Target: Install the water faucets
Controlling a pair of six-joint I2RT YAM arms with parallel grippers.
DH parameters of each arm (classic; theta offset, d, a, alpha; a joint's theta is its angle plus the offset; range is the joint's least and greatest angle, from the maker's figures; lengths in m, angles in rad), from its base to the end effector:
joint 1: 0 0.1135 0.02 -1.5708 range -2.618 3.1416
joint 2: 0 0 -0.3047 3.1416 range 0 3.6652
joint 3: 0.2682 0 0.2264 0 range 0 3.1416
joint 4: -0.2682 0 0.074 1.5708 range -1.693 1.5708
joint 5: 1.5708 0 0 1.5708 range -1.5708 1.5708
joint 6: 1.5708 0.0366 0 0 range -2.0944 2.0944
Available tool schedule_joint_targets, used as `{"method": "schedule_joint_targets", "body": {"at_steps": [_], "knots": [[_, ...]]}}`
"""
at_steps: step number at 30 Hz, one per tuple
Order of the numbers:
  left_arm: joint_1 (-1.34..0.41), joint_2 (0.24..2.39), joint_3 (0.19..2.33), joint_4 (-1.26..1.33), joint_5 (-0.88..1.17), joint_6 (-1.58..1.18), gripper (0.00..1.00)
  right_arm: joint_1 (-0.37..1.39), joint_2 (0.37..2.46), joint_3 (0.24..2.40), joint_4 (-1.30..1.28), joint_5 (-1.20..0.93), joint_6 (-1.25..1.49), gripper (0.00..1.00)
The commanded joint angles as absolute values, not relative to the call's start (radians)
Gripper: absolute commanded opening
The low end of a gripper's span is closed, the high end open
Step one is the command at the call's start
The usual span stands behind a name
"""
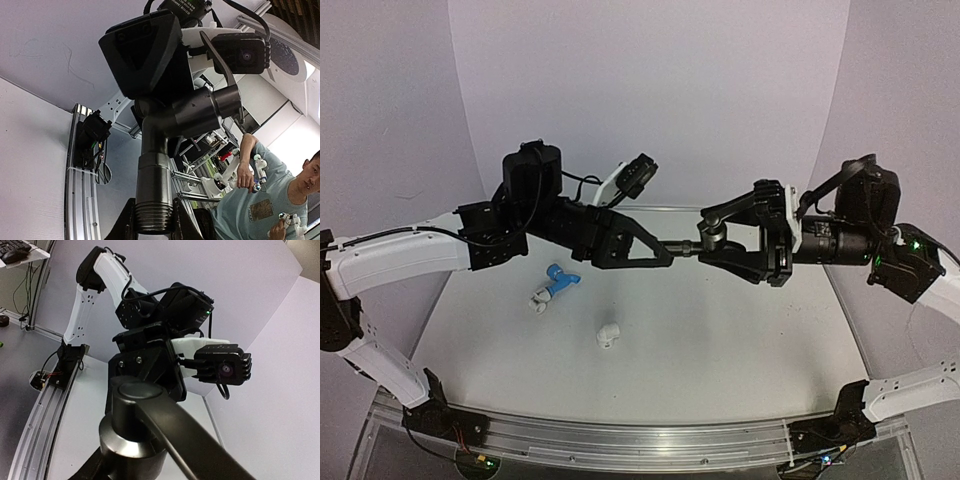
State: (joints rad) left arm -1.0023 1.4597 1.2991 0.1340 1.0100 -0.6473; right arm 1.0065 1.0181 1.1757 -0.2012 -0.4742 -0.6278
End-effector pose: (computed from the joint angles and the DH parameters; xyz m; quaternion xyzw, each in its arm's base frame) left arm 0.1379 -0.2735 0.4381 0.4429 0.5576 -0.6837 0.1598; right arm 0.0782 0.1548 0.4617 -0.6231 0.3620 0.2932 0.6282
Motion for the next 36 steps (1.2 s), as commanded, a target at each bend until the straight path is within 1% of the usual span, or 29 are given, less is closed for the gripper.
{"method": "schedule_joint_targets", "body": {"at_steps": [1,6,8,14,18,21,22,23,24,27,28,30,33,34,36], "knots": [[-1.001,1.435,1.336,0.155,1.024,-0.647,0.00,1.007,1.035,1.235,-0.302,-0.448,-0.687,0.50],[-1.000,1.441,1.352,0.125,1.014,-0.650,0.00,1.008,1.057,1.261,-0.330,-0.436,-0.715,0.38],[-1.000,1.441,1.355,0.114,1.002,-0.648,0.00,1.008,1.059,1.265,-0.329,-0.444,-0.722,0.36],[-0.999,1.442,1.358,0.107,0.992,-0.643,0.00,1.008,1.071,1.281,-0.328,-0.475,-0.719,0.16],[-0.999,1.443,1.360,0.091,0.986,-0.636,0.00,1.007,1.072,1.282,-0.328,-0.494,-0.709,0.10],[-0.998,1.442,1.361,0.077,0.973,-0.627,0.00,1.008,1.069,1.278,-0.328,-0.503,-0.699,0.00],[-0.999,1.440,1.363,0.065,0.967,-0.613,0.02,1.007,1.069,1.275,-0.326,-0.502,-0.692,0.00],[-0.999,1.437,1.366,0.043,0.954,-0.590,0.10,1.007,1.068,1.273,-0.323,-0.501,-0.682,0.00],[-0.999,1.429,1.369,0.017,0.932,-0.559,0.27,1.008,1.067,1.272,-0.318,-0.499,-0.665,0.00],[-0.997,1.380,1.356,-0.089,0.809,-0.461,0.66,1.007,1.057,1.256,-0.280,-0.469,-0.599,0.00],[-0.996,1.356,1.346,-0.124,0.753,-0.434,0.77,1.006,1.050,1.246,-0.263,-0.455,-0.571,0.00],[-0.994,1.312,1.324,-0.189,0.652,-0.376,0.88,1.005,1.030,1.222,-0.239,-0.433,-0.532,0.00],[-0.991,1.256,1.305,-0.319,0.473,-0.305,0.97,0.995,0.997,1.177,-0.194,-0.419,-0.468,0.00],[-0.991,1.251,1.310,-0.378,0.406,-0.278,0.99,0.987,0.985,1.156,-0.182,-0.419,-0.451,0.00],[-0.992,1.269,1.330,-0.525,0.267,-0.235,1.00,0.974,0.964,1.124,-0.164,-0.415,-0.420,0.00]]}}
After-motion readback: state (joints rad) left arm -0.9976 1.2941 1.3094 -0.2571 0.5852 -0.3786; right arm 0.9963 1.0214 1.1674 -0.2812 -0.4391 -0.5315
